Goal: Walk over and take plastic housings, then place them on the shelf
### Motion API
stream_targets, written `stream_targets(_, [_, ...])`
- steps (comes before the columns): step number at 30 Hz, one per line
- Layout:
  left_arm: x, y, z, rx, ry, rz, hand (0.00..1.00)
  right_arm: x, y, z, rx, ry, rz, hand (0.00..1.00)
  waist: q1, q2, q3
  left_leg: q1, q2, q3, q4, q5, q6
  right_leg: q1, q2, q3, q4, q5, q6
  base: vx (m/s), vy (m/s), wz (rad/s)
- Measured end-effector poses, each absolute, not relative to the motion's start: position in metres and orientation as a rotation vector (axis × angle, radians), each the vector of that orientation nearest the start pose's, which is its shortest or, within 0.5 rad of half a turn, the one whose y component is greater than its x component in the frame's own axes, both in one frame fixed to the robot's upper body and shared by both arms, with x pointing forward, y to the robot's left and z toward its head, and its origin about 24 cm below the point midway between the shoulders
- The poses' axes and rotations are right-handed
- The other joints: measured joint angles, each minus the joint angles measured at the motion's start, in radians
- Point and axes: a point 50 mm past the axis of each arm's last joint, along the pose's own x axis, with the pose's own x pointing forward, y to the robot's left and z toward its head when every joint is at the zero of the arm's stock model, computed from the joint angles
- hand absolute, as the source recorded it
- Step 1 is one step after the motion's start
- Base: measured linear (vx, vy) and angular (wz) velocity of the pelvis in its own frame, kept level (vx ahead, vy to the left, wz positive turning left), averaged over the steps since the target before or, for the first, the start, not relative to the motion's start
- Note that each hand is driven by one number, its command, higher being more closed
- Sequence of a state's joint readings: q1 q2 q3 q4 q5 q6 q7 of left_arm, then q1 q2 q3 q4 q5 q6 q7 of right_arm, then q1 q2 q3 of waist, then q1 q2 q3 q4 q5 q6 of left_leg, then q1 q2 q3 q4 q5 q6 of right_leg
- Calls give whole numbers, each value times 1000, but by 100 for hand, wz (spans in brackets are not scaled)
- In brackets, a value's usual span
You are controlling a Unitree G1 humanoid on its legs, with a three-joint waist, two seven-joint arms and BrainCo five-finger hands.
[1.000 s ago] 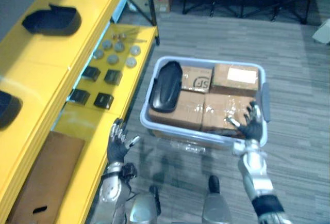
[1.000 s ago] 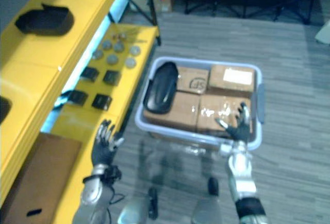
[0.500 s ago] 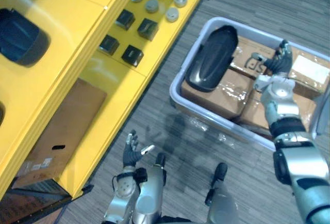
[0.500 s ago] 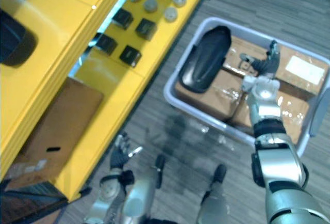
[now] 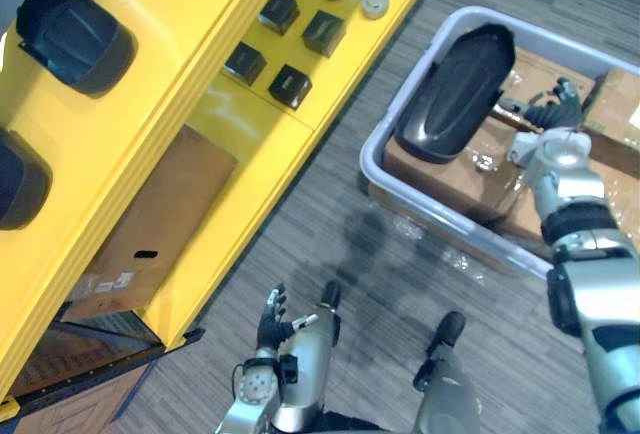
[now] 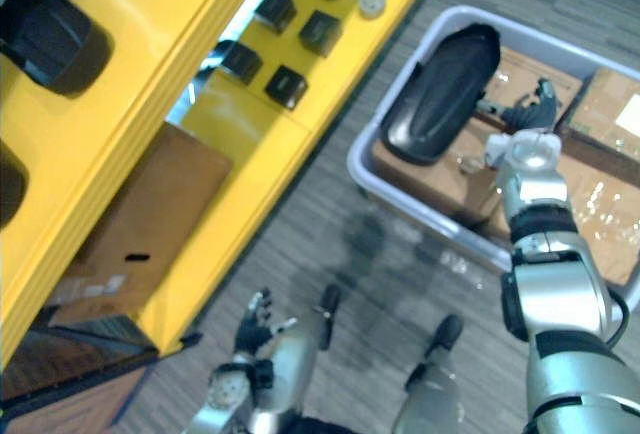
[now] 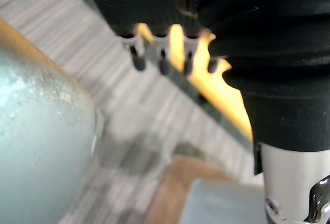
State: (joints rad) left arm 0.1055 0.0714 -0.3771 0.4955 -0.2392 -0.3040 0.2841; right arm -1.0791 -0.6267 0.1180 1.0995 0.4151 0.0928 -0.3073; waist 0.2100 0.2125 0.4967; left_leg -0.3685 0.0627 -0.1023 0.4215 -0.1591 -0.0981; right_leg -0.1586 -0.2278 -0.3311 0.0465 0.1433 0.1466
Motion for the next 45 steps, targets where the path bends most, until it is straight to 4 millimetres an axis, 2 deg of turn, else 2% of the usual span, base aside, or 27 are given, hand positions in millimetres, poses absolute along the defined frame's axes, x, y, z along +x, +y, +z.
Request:
stream_targets(7, [186, 101, -68, -118, 348, -3, 0, 387, -321, 202, -222, 71, -596, 0, 18, 14, -9, -18, -6, 0, -11, 19, -3, -33, -12, -2, 22, -2, -3, -8, 3, 1])
stream_targets(11, [184, 91, -72, -126, 378, -49, 0, 382, -333, 212, -266, 47, -619, 0, 32, 53, -37, -42, -18, -18, -12, 27, 0, -61, -27, -26, 61, -25, -3, -15, 13, 14])
stream_targets(13, [184, 88, -72, -124, 379, -60, 0, 381, -335, 215, -301, 42, -620, 0, 46, 60, -43, -53, -19, -20, -16, 33, -1, -78, -29, -26, 67, -25, -3, -5, 3, 3])
stream_targets(17, [185, 87, -71, -131, 375, -61, 0, 379, -338, 214, -319, 62, -690, 0, 57, 60, -43, -53, -22, -23, -26, 38, -3, -80, -32, -29, 69, -26, -4, 10, 1, 2])
stream_targets(24, [184, 87, -71, -132, 369, -58, 0, 371, -347, 219, -321, 62, -879, 0, 56, 60, -43, -53, -21, -31, -26, 38, -3, -80, -33, -45, 85, -39, -10, 2, -2, 2])
stream_targets(31, [182, 81, -69, -137, 349, -92, 0, 367, -350, 249, -291, -56, -1018, 0, 47, 60, -43, -28, -19, -24, -29, 38, -3, -60, -34, -43, 85, -40, -11, 1, 4, -2])
stream_targets(38, [182, 82, -70, -169, 361, -83, 0, 372, -339, 269, -278, -170, -936, 0, 37, 60, -43, -8, -16, -18, -35, 39, -4, -48, -34, -40, 85, -40, -11, -5, 4, -1])
stream_targets(45, [180, 81, -72, -171, 369, -108, 0, 383, -325, 263, -306, -140, -767, 0, 42, 61, -43, 1, -12, -12, -50, 43, -7, -49, -32, -34, 86, -41, -12, 5, 4, -3])
